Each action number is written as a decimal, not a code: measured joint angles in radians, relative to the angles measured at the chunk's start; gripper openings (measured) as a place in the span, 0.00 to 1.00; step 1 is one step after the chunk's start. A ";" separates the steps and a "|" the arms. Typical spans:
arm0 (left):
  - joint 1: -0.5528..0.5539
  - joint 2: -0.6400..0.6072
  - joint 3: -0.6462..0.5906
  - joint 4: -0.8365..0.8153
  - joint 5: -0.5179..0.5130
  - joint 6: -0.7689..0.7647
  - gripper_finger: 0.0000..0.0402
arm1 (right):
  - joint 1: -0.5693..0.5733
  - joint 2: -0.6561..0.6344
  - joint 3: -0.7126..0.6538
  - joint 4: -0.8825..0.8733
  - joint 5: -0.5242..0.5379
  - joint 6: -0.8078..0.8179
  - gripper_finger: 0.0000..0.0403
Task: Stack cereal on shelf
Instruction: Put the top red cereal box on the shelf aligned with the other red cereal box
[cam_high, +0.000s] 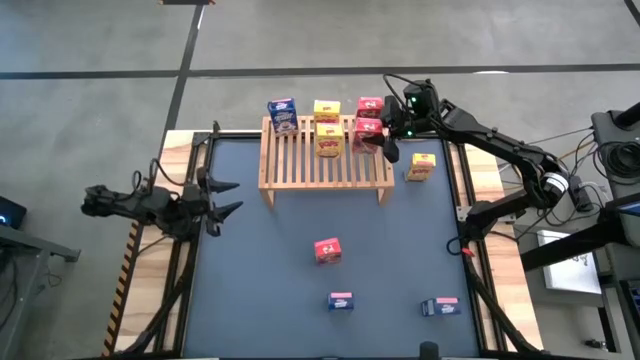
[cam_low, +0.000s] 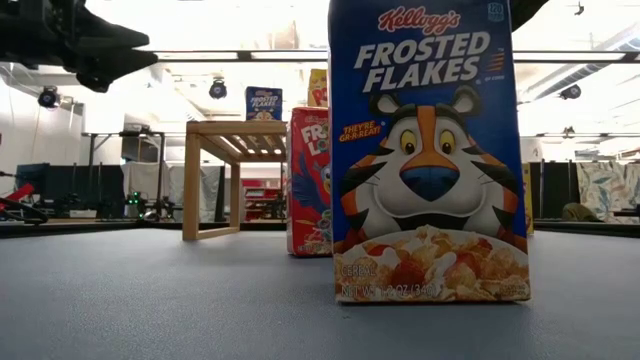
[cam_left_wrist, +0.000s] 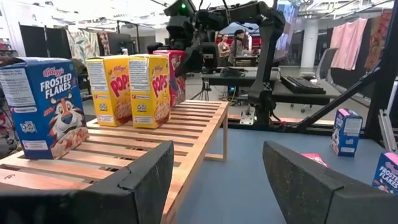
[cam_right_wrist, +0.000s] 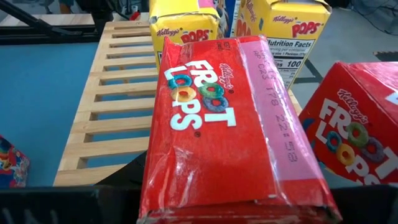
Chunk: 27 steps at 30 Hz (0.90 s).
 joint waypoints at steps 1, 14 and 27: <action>0.000 0.006 0.000 0.001 0.000 0.000 0.58 | 0.000 0.000 0.000 0.000 0.000 0.000 0.46; 0.000 0.058 0.000 -0.002 0.001 0.000 0.58 | 0.000 0.000 0.000 -0.001 0.000 0.007 0.46; 0.000 0.099 0.000 -0.002 0.001 0.000 0.58 | -0.017 -0.012 0.000 0.008 0.000 0.017 0.46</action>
